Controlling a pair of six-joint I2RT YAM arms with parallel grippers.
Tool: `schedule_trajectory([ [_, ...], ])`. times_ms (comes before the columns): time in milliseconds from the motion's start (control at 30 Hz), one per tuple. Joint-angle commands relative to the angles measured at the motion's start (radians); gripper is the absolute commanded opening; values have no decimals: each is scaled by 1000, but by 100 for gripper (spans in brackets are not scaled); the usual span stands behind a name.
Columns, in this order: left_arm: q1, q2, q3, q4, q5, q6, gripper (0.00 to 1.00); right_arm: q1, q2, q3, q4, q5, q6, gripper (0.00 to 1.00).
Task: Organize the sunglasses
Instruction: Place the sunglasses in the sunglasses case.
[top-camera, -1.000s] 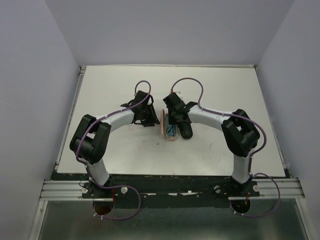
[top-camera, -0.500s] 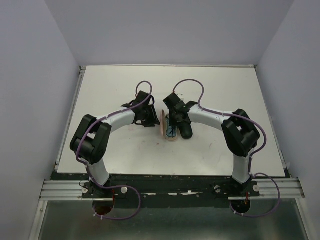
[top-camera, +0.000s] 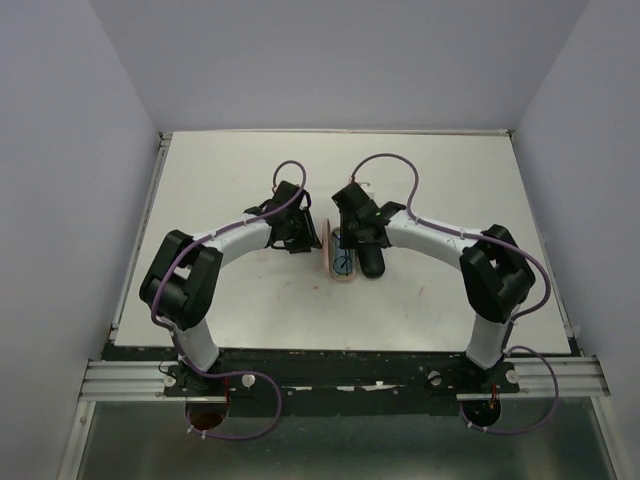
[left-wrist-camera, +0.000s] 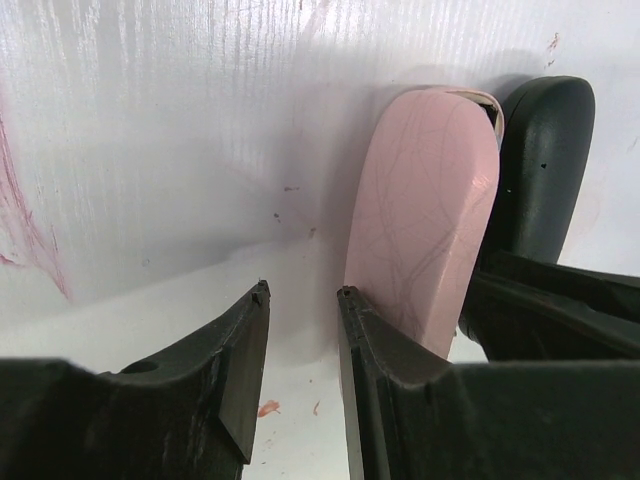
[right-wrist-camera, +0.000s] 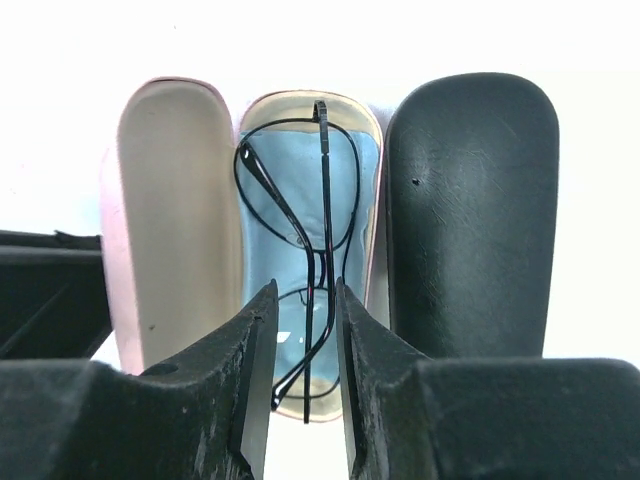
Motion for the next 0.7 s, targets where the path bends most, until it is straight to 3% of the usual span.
schedule_trajectory([
  [0,-15,-39,34,-23,-26,3,43,-3,-90,-54,49,-2,0,38],
  [300,-30,-29,48,-43,-38,4,43,-4,-262,-183,202,-67,10,53],
  [467,-37,-35,51,-50,-43,4,43,-29,-290,-252,216,-70,83,42],
  [667,-47,-27,66,-69,-55,7,43,-72,-278,-342,263,-105,129,37],
])
